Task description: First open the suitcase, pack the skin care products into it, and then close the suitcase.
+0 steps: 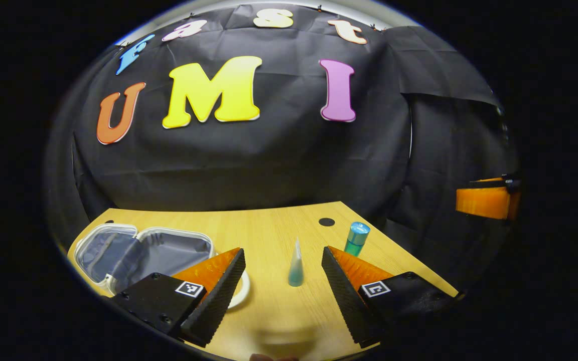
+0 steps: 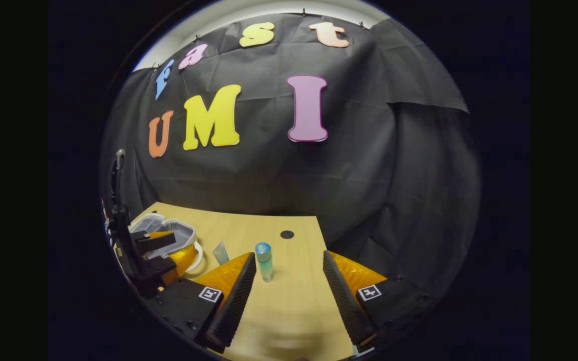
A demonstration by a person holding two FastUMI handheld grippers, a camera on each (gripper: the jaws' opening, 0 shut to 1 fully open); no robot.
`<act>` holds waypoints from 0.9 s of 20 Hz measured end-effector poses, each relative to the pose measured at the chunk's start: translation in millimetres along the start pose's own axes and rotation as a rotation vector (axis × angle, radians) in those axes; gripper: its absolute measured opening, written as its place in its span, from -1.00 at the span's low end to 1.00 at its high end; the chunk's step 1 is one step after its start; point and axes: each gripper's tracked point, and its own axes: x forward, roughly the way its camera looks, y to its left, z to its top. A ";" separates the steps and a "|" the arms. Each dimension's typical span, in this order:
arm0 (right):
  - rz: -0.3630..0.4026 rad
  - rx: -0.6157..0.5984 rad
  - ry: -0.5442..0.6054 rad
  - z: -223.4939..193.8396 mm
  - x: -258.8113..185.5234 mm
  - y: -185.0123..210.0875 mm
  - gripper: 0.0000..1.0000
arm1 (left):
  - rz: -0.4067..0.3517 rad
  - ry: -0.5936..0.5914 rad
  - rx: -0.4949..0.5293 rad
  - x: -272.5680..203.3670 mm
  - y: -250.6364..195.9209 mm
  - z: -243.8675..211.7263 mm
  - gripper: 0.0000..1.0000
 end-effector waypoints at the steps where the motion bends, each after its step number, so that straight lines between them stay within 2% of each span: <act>1: -0.004 -0.008 0.013 -5.4 -0.4 -5.8 0.58 | 0.000 0.019 -0.001 9.8 -4.4 -8.8 0.95; 7: -0.060 -0.018 0.076 -24.8 -1.2 -44.7 0.58 | 0.037 0.145 -0.026 67.6 -6.8 -73.6 0.96; 10: -0.060 -0.019 0.101 -32.8 -0.6 -47.2 0.59 | 0.049 0.199 -0.057 87.1 -4.4 -97.8 0.94; 13: -0.054 -0.028 0.109 -36.1 1.4 -46.2 0.58 | 0.061 0.220 -0.067 99.4 -2.8 -103.3 0.91; 15: -0.053 -0.019 0.116 -38.0 5.1 -45.6 0.58 | 0.058 0.223 -0.055 105.6 -3.5 -103.9 0.86; 18: -0.051 -0.007 0.115 -36.5 9.2 -44.2 0.58 | 0.035 0.245 -0.054 112.0 -12.3 -109.8 0.60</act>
